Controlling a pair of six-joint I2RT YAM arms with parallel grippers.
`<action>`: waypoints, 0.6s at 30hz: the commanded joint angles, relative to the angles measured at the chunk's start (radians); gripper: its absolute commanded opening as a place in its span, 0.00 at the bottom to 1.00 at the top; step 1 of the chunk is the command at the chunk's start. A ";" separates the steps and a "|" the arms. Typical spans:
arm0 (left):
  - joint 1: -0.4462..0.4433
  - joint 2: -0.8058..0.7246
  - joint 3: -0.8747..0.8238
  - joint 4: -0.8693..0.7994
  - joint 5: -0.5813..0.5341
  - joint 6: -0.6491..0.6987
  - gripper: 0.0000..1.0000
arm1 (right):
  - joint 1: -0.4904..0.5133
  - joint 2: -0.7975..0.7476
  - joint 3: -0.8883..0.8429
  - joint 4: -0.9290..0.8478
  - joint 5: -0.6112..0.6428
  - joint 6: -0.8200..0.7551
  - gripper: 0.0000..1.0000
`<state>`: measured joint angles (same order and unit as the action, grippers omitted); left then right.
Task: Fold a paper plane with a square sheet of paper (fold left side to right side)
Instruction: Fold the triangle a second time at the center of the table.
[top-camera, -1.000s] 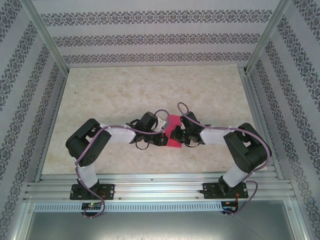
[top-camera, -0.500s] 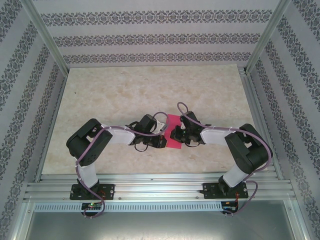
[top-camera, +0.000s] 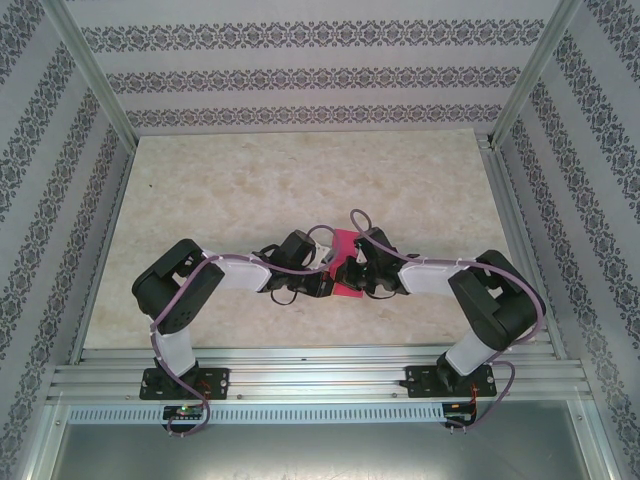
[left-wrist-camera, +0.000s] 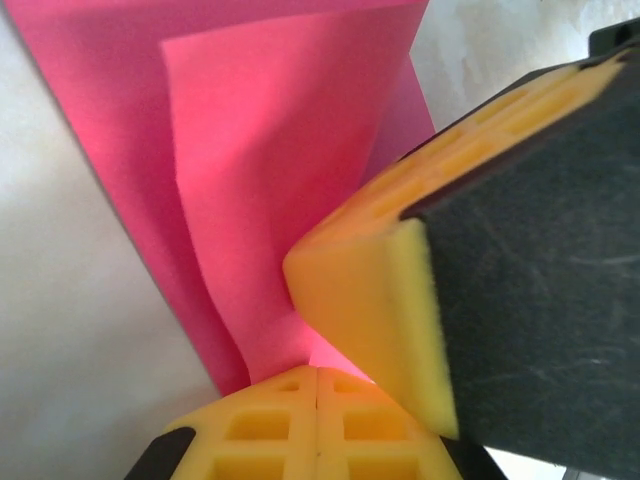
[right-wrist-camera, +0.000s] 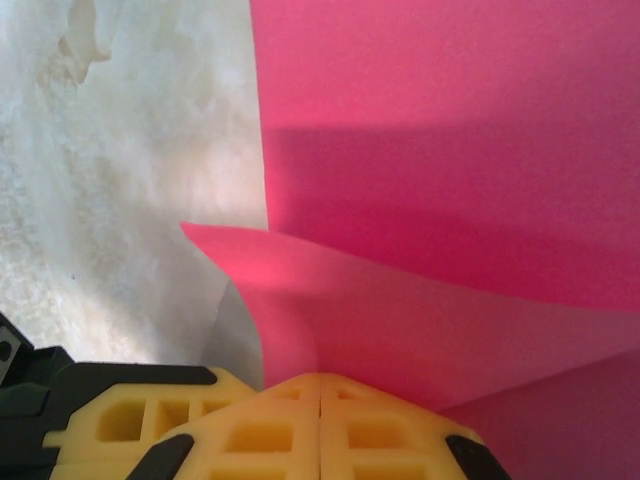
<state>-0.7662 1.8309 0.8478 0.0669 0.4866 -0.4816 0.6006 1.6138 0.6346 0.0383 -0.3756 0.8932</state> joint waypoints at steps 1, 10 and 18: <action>-0.025 0.024 -0.033 -0.119 -0.067 -0.017 0.02 | 0.008 0.031 -0.002 0.014 0.006 0.012 0.06; -0.024 0.014 -0.071 -0.139 -0.095 -0.014 0.01 | -0.072 0.034 0.002 -0.079 0.081 -0.126 0.06; -0.024 0.001 -0.124 -0.125 -0.112 -0.010 0.01 | -0.173 0.020 0.031 -0.144 0.119 -0.243 0.06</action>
<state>-0.7818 1.8080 0.7994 0.1246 0.4377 -0.4843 0.4797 1.6295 0.6540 -0.0200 -0.3908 0.7338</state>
